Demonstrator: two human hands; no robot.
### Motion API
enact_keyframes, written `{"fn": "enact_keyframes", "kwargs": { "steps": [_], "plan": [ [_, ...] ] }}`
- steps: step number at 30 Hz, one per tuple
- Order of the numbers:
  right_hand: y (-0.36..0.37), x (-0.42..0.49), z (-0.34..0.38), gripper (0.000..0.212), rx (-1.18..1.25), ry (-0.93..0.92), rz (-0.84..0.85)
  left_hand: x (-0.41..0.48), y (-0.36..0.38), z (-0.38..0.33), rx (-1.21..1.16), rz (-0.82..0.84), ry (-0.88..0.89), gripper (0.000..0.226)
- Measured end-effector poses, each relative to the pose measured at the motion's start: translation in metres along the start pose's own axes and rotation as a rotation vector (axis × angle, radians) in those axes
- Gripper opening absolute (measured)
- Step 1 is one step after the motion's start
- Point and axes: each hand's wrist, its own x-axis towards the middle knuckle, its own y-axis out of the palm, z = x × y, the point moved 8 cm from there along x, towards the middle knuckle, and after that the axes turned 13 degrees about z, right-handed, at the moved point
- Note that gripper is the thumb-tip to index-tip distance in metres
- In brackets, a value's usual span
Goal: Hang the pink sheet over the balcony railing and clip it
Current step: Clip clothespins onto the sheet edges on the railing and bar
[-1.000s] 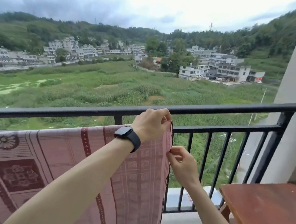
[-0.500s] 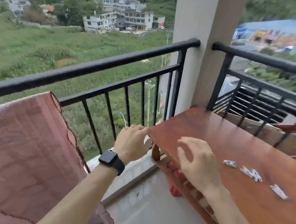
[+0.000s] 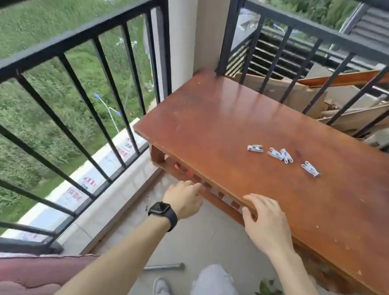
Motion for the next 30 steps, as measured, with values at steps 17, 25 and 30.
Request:
{"fn": "enact_keyframes", "kwargs": {
  "steps": [17,25,30],
  "plan": [
    [-0.044,0.277,-0.173,0.034,-0.124,0.099,0.165,0.309,-0.026,-0.100,0.171,0.113,-0.010,0.037],
    [-0.018,0.376,-0.228,0.060,-0.432,0.104,0.294,0.410,0.000,-0.128,0.114,0.105,0.038,0.052],
    [-0.018,0.386,-0.213,0.034,-0.368,-0.078,0.236,0.402,0.002,-0.110,-0.059,0.067,0.054,0.028]
  ]
}}
